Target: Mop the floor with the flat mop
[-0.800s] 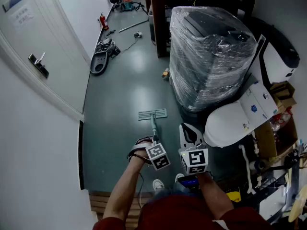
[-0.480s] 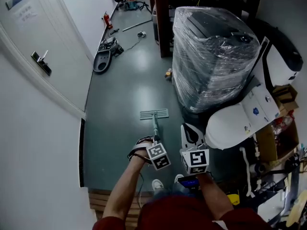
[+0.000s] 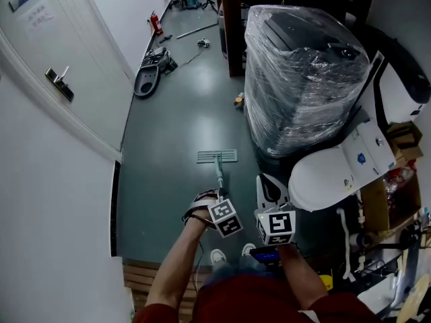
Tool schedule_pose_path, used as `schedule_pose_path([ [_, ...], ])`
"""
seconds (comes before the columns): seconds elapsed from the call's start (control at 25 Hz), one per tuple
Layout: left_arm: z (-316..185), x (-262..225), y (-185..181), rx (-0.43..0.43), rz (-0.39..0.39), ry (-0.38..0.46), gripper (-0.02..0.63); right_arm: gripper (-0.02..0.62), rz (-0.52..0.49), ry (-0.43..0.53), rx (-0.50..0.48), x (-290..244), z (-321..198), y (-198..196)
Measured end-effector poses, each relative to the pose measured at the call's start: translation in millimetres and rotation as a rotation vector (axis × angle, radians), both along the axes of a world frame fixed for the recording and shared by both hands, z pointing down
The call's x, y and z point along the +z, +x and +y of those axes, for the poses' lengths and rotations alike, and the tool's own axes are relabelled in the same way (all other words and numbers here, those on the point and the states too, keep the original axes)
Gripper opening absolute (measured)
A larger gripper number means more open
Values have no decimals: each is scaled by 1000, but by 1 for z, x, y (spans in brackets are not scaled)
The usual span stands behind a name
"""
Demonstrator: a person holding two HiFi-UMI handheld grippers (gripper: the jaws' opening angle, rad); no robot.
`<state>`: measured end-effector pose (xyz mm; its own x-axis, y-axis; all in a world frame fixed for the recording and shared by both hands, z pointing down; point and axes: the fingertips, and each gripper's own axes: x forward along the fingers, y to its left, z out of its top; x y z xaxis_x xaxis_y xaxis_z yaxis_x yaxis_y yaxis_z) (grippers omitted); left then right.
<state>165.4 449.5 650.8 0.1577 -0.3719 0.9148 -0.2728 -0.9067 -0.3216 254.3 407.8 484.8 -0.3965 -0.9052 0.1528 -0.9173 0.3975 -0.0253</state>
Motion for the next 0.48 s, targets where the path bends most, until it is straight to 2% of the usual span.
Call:
schedule_pose_path([
  [0.2,-15,5,10,-51,15,12,143,18,-4,-10,-19,9,-5,19],
  [0.48,-36,11,13,-57,8,21,143,18,1,-31,-40,20,-16,23],
])
